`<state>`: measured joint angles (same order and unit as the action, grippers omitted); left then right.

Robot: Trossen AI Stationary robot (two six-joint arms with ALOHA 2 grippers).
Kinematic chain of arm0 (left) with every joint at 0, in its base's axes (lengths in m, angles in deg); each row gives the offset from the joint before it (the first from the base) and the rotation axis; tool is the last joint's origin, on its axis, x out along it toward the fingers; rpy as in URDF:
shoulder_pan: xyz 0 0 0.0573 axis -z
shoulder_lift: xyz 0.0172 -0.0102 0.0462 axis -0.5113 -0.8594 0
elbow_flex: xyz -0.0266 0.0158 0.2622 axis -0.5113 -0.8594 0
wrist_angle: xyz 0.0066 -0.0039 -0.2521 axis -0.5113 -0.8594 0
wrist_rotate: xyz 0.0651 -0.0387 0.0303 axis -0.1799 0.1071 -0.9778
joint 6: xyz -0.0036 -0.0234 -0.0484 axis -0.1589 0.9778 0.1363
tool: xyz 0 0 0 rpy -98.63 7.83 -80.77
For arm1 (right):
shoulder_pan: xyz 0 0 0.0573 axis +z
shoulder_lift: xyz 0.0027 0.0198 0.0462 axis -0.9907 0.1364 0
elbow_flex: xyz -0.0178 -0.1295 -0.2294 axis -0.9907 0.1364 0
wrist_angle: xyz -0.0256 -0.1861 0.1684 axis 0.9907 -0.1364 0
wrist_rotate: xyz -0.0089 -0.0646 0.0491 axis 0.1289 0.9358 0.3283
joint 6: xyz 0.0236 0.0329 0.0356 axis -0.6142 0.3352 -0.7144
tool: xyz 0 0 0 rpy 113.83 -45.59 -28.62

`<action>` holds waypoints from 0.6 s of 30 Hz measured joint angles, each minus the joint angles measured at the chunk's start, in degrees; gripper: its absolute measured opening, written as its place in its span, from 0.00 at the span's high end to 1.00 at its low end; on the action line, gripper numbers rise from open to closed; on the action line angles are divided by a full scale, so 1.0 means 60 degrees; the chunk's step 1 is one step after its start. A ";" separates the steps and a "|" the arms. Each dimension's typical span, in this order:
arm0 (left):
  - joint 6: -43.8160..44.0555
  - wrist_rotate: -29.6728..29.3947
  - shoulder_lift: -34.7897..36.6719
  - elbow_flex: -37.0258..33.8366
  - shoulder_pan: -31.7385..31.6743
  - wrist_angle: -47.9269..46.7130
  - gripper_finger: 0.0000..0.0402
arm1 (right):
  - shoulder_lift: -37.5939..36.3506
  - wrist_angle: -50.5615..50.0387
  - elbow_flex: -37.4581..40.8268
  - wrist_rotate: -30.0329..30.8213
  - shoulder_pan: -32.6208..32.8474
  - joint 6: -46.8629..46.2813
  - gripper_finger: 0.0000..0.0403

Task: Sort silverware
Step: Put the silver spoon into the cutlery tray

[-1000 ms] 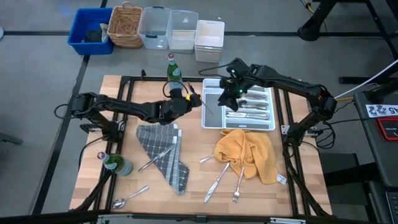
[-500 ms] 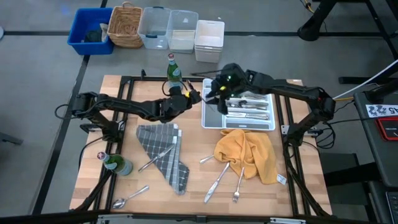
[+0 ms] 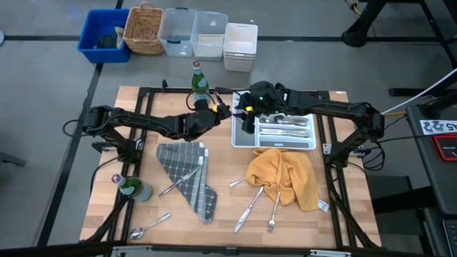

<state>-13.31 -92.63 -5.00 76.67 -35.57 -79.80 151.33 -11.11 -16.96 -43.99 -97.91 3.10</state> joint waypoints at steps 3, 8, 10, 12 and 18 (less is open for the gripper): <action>0.0000 -0.0004 0.0000 0.0000 0.0013 0.0009 0.97 | 0.0004 -0.0004 0.0004 0.0012 0.0000 -0.0214 0.65; -0.0130 0.0000 0.0000 -0.0004 0.0036 0.0462 0.98 | 0.0096 0.0002 0.0004 0.0090 0.0007 -0.0252 0.65; -0.0314 -0.0004 0.0000 -0.0004 0.0047 0.0729 0.98 | 0.0191 -0.0051 0.0018 0.0093 0.0005 -0.0444 0.65; -0.0527 0.0000 0.0000 -0.0004 0.0047 0.0949 0.98 | 0.0307 -0.0020 0.0018 0.0092 0.0005 -0.0501 0.65; -0.0696 0.0033 0.0004 -0.0004 0.0073 0.1042 0.97 | 0.0495 -0.0039 0.0018 0.0188 0.0004 -0.0523 0.65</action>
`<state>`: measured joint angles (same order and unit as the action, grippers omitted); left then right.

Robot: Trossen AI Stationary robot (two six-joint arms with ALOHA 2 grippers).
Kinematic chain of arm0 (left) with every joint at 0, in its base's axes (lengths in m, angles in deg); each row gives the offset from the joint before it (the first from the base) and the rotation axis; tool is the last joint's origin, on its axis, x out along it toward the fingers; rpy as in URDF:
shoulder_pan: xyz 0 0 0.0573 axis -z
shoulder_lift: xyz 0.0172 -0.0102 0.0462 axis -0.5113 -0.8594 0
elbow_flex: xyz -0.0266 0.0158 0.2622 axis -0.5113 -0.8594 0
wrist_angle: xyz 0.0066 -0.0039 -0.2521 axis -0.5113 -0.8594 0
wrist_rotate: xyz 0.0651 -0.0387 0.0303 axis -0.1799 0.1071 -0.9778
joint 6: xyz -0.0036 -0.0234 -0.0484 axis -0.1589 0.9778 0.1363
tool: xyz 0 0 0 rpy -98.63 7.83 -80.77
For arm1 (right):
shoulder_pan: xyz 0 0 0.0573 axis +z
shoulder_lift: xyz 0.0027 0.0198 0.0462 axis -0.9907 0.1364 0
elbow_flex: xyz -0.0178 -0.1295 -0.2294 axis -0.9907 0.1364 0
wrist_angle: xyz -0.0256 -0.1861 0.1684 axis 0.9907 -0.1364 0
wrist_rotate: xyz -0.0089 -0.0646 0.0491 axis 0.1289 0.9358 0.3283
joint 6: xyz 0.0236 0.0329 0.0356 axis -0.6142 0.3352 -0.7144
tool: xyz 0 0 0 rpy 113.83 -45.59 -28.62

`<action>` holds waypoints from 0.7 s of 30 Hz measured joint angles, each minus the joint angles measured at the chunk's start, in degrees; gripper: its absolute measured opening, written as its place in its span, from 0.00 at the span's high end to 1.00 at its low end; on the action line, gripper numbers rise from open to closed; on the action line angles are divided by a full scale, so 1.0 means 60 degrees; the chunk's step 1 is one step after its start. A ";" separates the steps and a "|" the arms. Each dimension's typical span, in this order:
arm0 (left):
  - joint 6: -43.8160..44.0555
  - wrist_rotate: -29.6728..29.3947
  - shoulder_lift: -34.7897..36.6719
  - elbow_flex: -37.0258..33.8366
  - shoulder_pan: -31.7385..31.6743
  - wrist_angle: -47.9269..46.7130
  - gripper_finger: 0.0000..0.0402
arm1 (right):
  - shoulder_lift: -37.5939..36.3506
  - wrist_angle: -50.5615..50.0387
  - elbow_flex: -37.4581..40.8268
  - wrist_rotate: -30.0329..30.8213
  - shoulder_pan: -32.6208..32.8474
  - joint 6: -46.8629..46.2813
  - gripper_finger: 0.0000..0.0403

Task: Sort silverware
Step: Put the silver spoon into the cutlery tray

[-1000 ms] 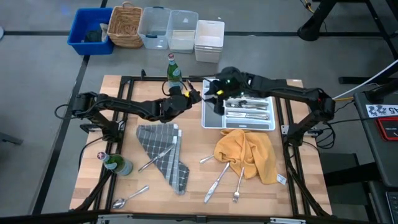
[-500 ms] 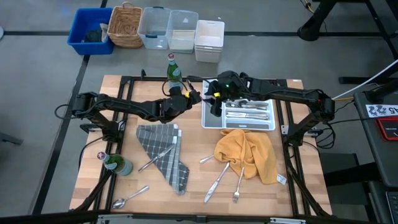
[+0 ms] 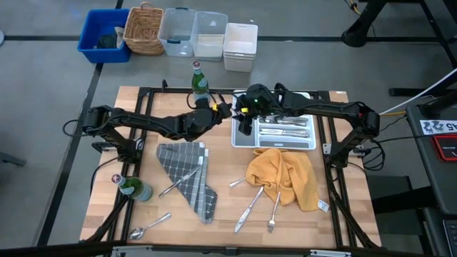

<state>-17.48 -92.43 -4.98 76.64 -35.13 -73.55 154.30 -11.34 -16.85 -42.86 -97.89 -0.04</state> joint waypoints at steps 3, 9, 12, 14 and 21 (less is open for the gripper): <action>0.0003 -0.0007 0.0004 -0.0003 0.0019 -0.0118 0.97 | -0.0004 0.0021 0.0000 0.0245 0.0000 0.0023 0.65; -0.0230 -0.0002 0.0000 0.0000 0.0033 -0.0193 0.96 | -0.0004 -0.0015 0.0000 0.0400 0.0000 0.0029 0.65; -0.0248 -0.0003 0.0000 0.0000 0.0036 -0.0210 0.96 | -0.0004 -0.0012 -0.0001 0.0400 0.0004 0.0029 0.65; -0.0245 -0.0004 0.0000 0.0000 0.0036 -0.0360 0.96 | -0.0005 -0.0022 0.0000 0.0400 0.0004 0.0031 0.65; -0.0167 -0.0004 0.0000 0.0000 0.0036 -0.0721 0.96 | -0.0011 -0.0020 -0.0004 0.0400 0.0004 0.0033 0.65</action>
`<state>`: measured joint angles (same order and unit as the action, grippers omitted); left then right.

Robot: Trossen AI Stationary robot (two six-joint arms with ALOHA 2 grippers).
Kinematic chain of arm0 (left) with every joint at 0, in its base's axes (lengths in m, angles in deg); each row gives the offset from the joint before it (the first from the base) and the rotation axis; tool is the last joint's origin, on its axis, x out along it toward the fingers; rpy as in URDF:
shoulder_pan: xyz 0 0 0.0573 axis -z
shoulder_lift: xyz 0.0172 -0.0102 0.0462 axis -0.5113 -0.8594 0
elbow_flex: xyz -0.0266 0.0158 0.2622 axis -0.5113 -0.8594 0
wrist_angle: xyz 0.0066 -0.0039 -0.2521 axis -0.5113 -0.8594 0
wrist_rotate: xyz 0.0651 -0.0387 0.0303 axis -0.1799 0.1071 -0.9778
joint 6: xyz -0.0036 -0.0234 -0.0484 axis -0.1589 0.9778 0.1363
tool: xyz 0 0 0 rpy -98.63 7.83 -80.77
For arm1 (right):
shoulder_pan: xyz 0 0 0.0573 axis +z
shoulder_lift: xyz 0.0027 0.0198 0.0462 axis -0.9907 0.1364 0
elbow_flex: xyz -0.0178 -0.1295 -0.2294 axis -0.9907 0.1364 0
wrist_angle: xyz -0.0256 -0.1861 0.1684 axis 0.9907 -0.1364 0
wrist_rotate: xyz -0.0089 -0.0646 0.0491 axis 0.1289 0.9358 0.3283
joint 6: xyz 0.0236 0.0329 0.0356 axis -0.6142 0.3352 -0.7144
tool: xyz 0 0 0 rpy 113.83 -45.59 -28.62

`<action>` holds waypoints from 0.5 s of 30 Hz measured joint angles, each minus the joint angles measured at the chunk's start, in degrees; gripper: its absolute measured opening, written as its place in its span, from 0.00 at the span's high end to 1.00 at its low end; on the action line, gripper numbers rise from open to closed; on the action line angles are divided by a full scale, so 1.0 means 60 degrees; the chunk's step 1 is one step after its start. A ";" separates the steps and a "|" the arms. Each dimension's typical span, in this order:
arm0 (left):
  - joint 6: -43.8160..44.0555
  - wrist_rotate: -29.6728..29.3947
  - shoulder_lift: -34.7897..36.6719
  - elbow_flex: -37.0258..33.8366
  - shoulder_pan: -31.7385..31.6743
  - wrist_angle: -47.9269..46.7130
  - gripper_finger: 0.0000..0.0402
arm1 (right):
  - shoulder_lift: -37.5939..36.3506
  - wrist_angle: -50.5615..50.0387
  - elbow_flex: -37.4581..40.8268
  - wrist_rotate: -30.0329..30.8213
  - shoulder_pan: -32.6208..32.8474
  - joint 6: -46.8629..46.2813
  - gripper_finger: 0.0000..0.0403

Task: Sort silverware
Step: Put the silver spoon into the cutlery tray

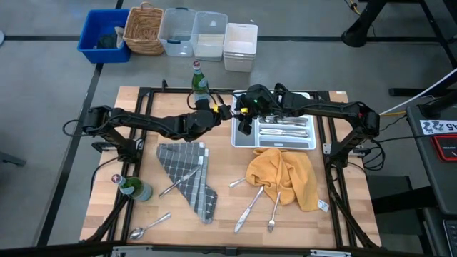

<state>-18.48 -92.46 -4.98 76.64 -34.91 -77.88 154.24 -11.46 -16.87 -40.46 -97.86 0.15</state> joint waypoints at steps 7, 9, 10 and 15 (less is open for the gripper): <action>0.0106 -0.0005 0.0000 0.0000 0.0000 0.0009 0.96 | 0.0000 0.0000 0.0000 -0.0007 0.0000 0.0005 0.75; 0.0109 -0.0015 0.0000 0.0000 0.0000 0.0020 0.96 | 0.0000 0.0000 0.0000 -0.0022 0.0000 0.0007 0.81; 0.0133 -0.0015 0.0000 0.0000 -0.0004 0.0037 0.96 | 0.0000 0.0000 0.0000 -0.0087 0.0000 0.0008 0.85; 0.0114 -0.0081 0.0000 -0.0004 0.0015 -0.0005 0.96 | 0.0057 -0.0029 0.0000 -0.0829 -0.0046 -0.0022 0.98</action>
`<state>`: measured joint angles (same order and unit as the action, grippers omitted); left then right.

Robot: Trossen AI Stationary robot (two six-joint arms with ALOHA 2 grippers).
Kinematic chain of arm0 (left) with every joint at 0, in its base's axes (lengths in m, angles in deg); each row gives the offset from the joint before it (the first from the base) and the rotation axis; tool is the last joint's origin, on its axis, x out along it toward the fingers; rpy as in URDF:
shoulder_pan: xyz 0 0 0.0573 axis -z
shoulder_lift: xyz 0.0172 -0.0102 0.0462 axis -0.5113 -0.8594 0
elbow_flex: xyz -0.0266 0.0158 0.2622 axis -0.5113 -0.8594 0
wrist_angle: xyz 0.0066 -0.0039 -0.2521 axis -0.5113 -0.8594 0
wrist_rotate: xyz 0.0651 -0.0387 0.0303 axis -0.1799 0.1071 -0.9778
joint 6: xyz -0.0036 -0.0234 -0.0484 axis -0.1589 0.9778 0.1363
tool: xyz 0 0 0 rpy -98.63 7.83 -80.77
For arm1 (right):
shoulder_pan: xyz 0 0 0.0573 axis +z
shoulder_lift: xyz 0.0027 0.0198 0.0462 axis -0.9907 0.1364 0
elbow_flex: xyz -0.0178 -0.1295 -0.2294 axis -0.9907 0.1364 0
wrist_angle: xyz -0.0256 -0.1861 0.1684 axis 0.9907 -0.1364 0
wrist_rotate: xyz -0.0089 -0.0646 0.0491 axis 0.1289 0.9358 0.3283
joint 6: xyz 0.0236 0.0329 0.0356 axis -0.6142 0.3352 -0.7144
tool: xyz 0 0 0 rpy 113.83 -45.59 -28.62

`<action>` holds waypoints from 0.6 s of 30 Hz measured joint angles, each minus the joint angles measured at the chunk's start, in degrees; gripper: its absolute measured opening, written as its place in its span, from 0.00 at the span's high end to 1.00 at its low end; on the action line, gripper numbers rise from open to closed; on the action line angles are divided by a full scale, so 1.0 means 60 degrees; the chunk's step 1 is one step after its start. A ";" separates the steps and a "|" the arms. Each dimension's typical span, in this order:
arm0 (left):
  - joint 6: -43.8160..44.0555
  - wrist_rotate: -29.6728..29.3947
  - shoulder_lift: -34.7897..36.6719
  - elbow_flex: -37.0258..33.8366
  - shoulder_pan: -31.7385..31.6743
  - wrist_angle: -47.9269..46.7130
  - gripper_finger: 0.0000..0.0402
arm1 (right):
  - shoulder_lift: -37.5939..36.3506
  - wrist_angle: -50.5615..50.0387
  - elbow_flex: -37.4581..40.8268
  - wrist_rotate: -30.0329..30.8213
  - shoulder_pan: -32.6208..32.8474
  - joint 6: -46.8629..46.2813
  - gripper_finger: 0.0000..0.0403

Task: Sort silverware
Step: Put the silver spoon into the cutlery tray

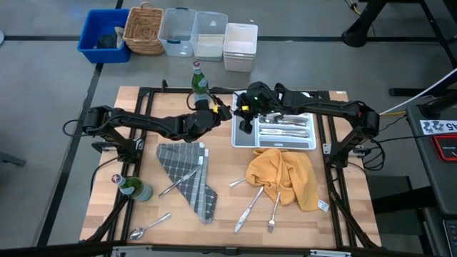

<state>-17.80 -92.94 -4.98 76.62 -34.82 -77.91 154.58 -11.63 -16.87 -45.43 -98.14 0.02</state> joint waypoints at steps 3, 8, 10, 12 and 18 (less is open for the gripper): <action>-0.0236 0.0048 0.0000 -0.0003 0.0020 -0.0020 0.96 | 0.0094 0.0015 -0.0018 0.0077 0.0014 -0.0011 0.96; -0.0776 0.0100 -0.0004 -0.0004 0.0057 -0.0038 0.96 | 0.0104 -0.0075 -0.0018 0.0180 0.0028 0.0018 0.98; -0.0955 0.0158 -0.0004 -0.0004 0.0057 -0.0115 0.96 | 0.0082 -0.0166 -0.0018 0.0176 0.0027 0.0021 0.99; -0.1065 0.0236 -0.0004 -0.0002 0.0058 -0.0234 0.94 | 0.0068 -0.0276 -0.0018 0.0223 0.0035 0.0052 0.98; -0.1189 0.0353 -0.0004 0.0000 0.0065 -0.0696 0.83 | 0.0067 -0.0870 -0.0015 0.0231 0.0035 0.0127 0.99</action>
<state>-24.93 -90.83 -5.00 76.62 -34.43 -82.08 154.98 -16.85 -16.96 -44.04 -97.93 0.79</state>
